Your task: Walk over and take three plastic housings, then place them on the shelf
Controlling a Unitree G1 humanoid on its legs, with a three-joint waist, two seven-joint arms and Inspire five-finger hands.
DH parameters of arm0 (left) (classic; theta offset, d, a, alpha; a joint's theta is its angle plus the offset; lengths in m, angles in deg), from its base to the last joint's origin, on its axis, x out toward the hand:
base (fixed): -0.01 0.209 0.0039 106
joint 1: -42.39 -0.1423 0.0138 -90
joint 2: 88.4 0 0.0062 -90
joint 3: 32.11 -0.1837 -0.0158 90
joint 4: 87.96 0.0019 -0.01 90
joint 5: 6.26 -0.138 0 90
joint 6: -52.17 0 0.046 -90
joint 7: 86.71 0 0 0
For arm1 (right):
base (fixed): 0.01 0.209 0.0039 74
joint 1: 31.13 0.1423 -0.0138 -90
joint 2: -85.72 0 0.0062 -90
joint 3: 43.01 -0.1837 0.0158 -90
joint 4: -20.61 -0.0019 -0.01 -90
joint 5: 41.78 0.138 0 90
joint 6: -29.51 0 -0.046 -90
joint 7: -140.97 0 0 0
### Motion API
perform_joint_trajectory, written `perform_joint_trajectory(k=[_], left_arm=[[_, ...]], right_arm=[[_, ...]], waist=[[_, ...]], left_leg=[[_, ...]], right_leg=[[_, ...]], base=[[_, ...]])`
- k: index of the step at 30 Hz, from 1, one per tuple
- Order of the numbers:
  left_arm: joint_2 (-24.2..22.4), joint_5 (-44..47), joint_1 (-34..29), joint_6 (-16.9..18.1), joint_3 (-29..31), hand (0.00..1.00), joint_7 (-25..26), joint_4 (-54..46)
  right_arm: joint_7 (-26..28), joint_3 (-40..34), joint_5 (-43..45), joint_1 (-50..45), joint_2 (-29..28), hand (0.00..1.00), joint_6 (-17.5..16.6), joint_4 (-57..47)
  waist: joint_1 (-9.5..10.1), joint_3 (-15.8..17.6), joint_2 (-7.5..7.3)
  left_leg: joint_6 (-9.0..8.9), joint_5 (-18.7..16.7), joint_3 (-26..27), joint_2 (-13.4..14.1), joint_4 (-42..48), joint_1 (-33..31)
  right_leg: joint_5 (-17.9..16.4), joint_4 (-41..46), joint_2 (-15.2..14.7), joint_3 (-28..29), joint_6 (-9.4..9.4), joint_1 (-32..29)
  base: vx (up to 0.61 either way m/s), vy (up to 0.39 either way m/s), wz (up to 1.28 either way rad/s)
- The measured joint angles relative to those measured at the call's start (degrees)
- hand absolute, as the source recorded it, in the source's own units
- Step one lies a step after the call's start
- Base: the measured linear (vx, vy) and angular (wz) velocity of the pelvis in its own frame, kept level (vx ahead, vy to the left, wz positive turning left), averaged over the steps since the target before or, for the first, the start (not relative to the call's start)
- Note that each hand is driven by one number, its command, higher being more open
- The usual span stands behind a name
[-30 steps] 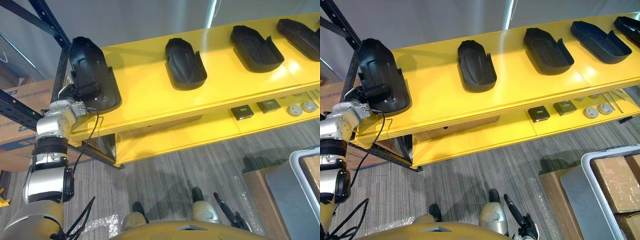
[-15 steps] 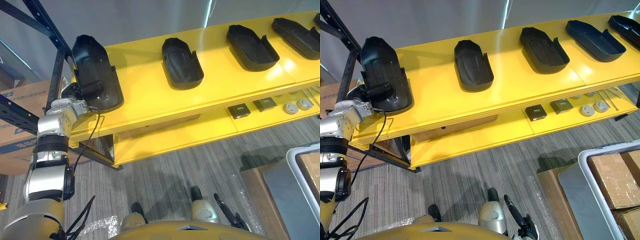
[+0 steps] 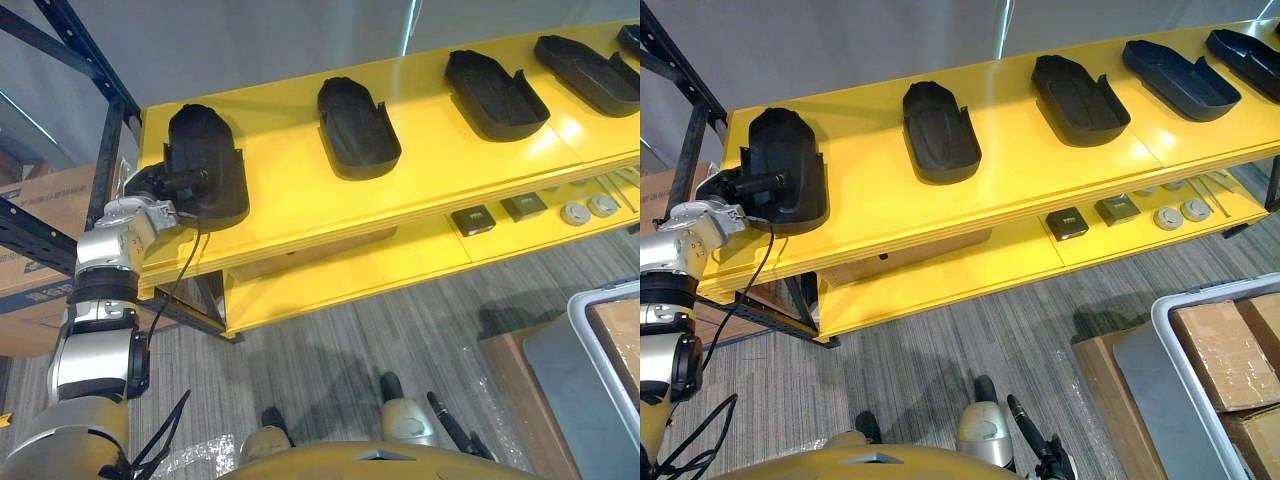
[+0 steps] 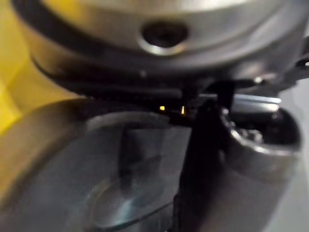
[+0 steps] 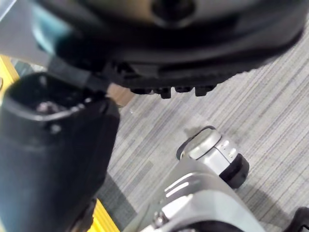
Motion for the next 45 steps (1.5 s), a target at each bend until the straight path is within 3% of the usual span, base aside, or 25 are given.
perform_joint_trajectory(k=[13,19,24,35,45], left_arm=[[-0.5,-0.9,0.5,0.6,2.8,1.0,4.7,2.3],[-0.6,-9.8,1.9,1.6,2.7,1.0,6.7,3.7],[-0.6,-11.6,1.9,1.5,2.0,1.0,7.2,3.7],[-0.5,-11.2,1.9,0.5,-0.2,1.0,7.4,3.8],[-0.4,-5.4,1.5,8.7,-4.6,1.0,8.0,0.1]], right_arm=[[-0.1,0.9,0.8,0.0,0.1,1.0,-0.2,0.6],[-0.1,1.1,0.7,-0.1,0.1,1.0,-0.2,0.9],[0.0,0.7,0.7,-0.1,0.2,1.0,-0.3,1.8],[0.1,-2.8,0.7,-0.5,0.0,1.0,-0.1,2.6],[0.0,-9.3,-0.3,-0.4,-1.8,1.0,1.0,2.9]], waist=[[-1.26,0.4,-0.5],[-1.72,0.4,-0.57],[-1.76,0.4,-0.49],[-1.51,-0.8,1.34],[0.39,-2.9,2.11]], left_leg=[[-0.15,0.0,0.4,0.3,-0.1,1.0],[-0.34,0.3,0.6,0.3,-0.9,1.6],[-0.42,0.4,0.4,0.2,-1.2,2.2],[-0.4,1.9,-1.0,-0.1,-3.8,4.1],[-0.28,3.5,-1.7,-0.6,-6.4,5.9]], right_leg=[[0.0,0.0,0.3,0.2,-0.08,0.7],[0.1,0.0,0.4,0.2,-0.11,0.8],[0.1,-0.1,0.5,0.1,-0.11,1.4],[0.0,-0.9,0.5,-1.5,-0.13,3.6],[0.1,-1.0,0.4,-2.5,-0.14,5.0]], base=[[0.0,0.0,-0.01],[0.0,0.0,0.0],[0.0,0.0,0.0],[-0.01,-0.004,0.06],[-0.02,-0.004,0.05]])
